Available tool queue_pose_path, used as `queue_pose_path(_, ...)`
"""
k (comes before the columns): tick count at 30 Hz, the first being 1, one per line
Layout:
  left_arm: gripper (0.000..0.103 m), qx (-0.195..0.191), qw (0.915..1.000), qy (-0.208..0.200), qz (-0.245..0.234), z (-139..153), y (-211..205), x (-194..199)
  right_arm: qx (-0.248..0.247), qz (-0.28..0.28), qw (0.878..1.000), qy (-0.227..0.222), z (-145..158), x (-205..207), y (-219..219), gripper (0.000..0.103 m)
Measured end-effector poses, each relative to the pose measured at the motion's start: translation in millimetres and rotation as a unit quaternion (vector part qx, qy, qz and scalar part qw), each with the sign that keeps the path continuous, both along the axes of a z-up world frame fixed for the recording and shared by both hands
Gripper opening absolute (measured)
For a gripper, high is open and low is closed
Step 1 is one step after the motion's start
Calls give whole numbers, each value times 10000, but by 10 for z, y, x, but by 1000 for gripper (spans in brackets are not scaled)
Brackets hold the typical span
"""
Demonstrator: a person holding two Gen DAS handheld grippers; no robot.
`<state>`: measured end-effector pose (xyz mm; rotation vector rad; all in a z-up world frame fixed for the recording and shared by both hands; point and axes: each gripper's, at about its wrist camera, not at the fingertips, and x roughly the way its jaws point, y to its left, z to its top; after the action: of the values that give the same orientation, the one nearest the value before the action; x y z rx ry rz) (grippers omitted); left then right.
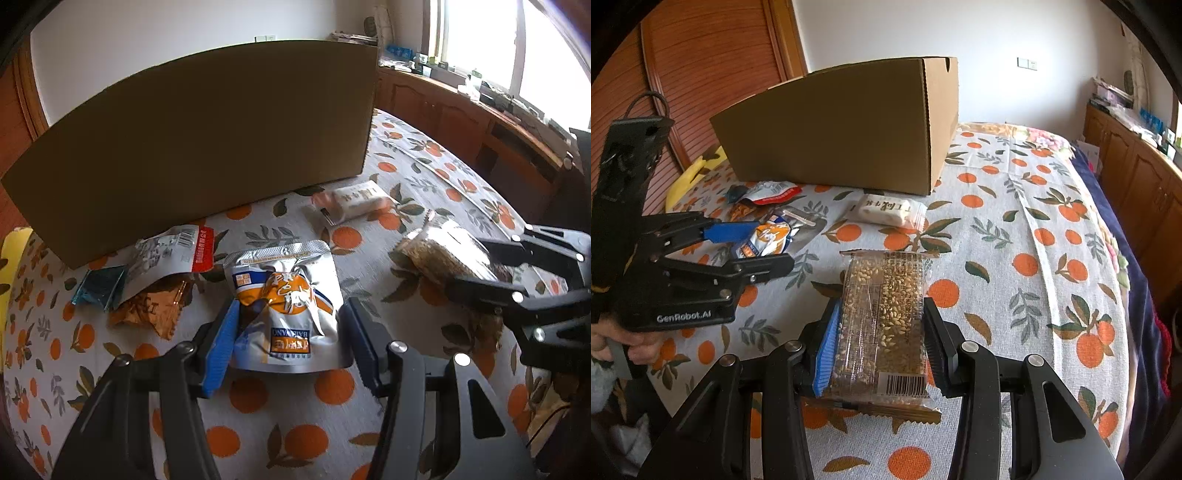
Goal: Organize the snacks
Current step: 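Grasp the silver orange-labelled pouch with the left gripper while the right holds the grain bar, then carry the orange-labelled pouch and the grain bar over the box with both tools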
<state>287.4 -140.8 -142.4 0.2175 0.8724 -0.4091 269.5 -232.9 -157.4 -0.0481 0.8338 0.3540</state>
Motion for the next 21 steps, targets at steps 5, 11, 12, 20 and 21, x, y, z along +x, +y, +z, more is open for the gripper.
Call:
queue_pose_path(5,56,-56,9999,-92,45,53,29,-75,-11,-8,10000,1,-4,4,5,42)
queue_pose_path(11,56,-165,9995,-248,58,195,61,-154,-20,-14,10000,-11,-10,6,11,42)
queue_pose_path(12,56,-185,9994,-287,63,222,67,-170,-22,-13,10000,-19,-11,4,11,42)
queue_pose_path(20,57,-314,9984,-463,56,377,132,-276,-45,-22,10000,-39,-20,3,18,42)
queue_pose_path(21,57,-319,9983,-487,58,392,143,-283,-48,-23,10000,-44,-22,5,14,42)
